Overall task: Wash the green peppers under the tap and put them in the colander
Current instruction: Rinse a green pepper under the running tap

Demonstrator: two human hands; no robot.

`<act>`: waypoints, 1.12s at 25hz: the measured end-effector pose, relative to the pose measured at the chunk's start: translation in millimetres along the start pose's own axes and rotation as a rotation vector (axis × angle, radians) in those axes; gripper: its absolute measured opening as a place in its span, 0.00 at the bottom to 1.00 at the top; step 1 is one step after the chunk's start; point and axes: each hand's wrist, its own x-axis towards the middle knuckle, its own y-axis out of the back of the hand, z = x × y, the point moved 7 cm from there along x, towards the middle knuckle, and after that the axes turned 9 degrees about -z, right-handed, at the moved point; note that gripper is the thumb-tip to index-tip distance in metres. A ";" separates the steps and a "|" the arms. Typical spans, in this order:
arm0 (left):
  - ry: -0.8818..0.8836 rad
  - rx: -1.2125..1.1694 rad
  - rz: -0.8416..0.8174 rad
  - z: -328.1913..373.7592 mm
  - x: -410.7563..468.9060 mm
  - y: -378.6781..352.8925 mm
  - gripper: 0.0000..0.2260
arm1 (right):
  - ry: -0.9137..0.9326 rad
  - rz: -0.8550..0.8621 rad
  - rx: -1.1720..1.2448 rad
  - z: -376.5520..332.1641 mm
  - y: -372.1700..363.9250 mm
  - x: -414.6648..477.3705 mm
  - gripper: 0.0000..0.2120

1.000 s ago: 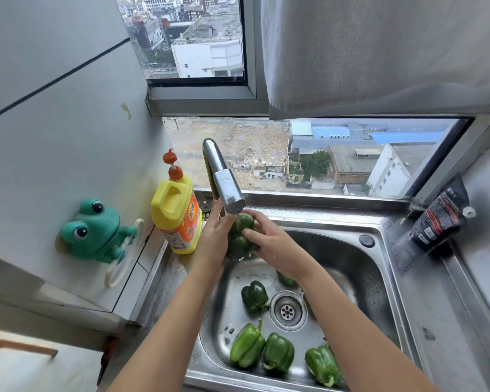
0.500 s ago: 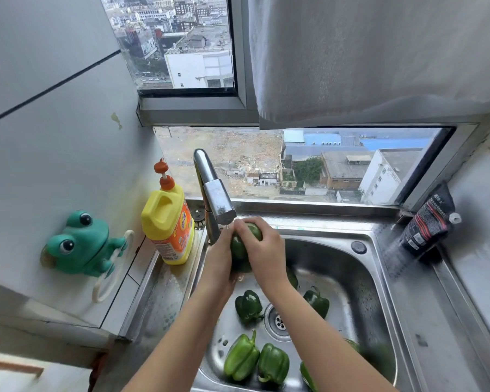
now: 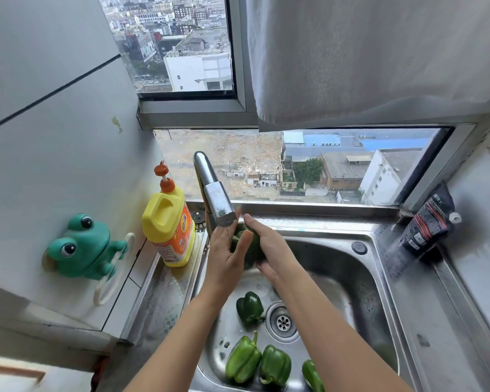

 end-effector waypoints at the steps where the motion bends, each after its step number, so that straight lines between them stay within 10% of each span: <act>1: 0.011 -0.063 -0.005 3.7 1.0 -0.7 0.27 | 0.035 0.029 -0.004 0.2 2.2 -0.4 0.13; 3: 0.109 -0.214 -0.009 0.5 4.0 -1.6 0.34 | 0.076 0.084 0.036 4.2 7.8 -0.8 0.13; 6: 0.335 -0.455 -0.010 -13.5 5.9 -8.2 0.08 | 0.109 0.119 0.098 6.4 16.4 -1.5 0.13; 12: 0.786 -0.831 -0.427 -25.5 -13.6 -25.3 0.14 | 0.135 0.035 -0.090 0.4 22.3 -0.4 0.17; 24: 0.760 -0.915 -0.034 -53.4 -13.2 -24.6 0.19 | 0.788 0.111 -0.991 -14.3 -11.9 -18.5 0.16; 28: 0.693 -0.722 -0.043 -50.0 -11.6 -23.6 0.15 | 0.689 0.251 -0.900 -8.5 -3.2 -18.8 0.14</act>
